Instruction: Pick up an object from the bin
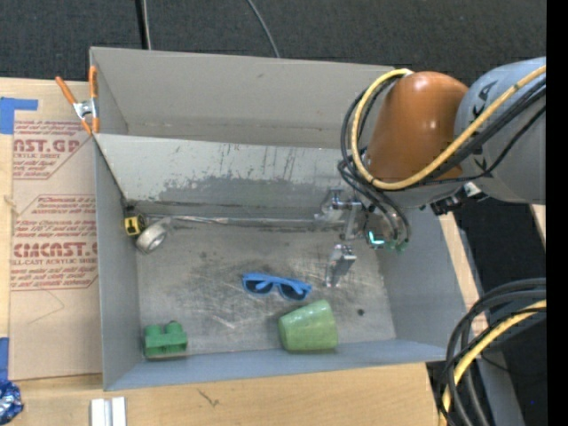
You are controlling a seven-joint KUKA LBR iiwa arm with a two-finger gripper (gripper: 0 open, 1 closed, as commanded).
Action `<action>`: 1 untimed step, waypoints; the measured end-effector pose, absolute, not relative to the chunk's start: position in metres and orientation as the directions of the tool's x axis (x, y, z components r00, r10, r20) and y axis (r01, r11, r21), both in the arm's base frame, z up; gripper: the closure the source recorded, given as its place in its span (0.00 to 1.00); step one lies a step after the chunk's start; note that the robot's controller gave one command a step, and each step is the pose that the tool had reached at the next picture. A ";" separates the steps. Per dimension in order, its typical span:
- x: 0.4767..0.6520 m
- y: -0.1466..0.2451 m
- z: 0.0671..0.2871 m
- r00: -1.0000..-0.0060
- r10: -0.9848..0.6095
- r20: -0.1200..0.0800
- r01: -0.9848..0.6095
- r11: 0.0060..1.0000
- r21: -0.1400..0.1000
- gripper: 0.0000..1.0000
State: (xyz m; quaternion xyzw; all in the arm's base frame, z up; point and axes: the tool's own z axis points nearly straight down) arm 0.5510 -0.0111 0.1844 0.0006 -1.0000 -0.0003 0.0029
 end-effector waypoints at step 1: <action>0.549 0.037 0.072 -0.998 -0.055 -0.012 -0.055 0.998 0.000 0.00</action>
Offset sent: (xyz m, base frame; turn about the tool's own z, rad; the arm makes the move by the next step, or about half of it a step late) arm -0.0050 0.0468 -0.1134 -0.0532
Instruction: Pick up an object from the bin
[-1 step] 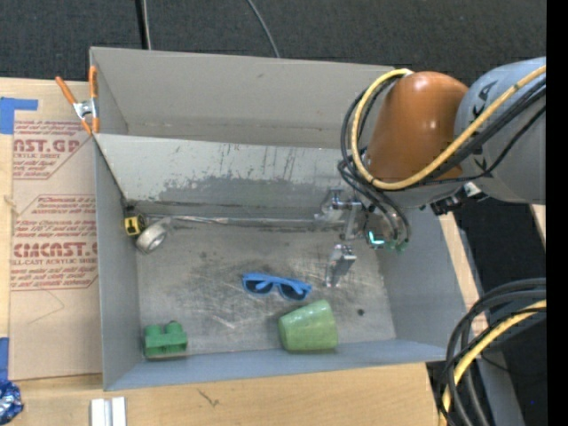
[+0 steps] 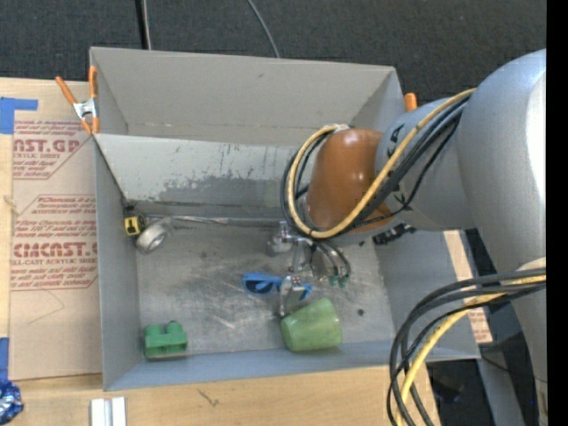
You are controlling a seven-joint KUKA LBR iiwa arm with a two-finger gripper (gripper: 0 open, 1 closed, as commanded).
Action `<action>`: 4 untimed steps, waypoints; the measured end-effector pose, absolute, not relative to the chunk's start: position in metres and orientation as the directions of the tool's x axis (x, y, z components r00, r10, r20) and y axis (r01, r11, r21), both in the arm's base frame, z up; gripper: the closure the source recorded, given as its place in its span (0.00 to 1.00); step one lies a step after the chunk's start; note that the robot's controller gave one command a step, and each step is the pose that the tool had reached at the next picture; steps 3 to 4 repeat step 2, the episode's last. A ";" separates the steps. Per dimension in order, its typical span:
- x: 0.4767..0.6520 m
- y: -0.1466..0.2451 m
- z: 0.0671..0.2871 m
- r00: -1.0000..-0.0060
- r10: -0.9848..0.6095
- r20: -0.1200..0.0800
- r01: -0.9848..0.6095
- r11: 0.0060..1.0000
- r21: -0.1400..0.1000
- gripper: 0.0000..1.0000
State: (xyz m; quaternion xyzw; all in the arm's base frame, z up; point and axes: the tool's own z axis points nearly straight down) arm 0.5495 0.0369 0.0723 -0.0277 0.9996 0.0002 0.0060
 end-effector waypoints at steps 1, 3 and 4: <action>0.550 0.036 0.076 -0.998 -0.055 -0.009 -0.055 0.998 0.000 1.00; 0.545 0.029 0.225 -0.996 -0.091 -0.010 -0.091 0.996 -0.001 1.00; 0.545 0.029 0.225 -0.996 -0.091 -0.010 -0.091 0.996 -0.001 1.00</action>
Offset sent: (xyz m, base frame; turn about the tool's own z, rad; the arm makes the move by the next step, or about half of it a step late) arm 0.0000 0.0000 0.0000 0.0000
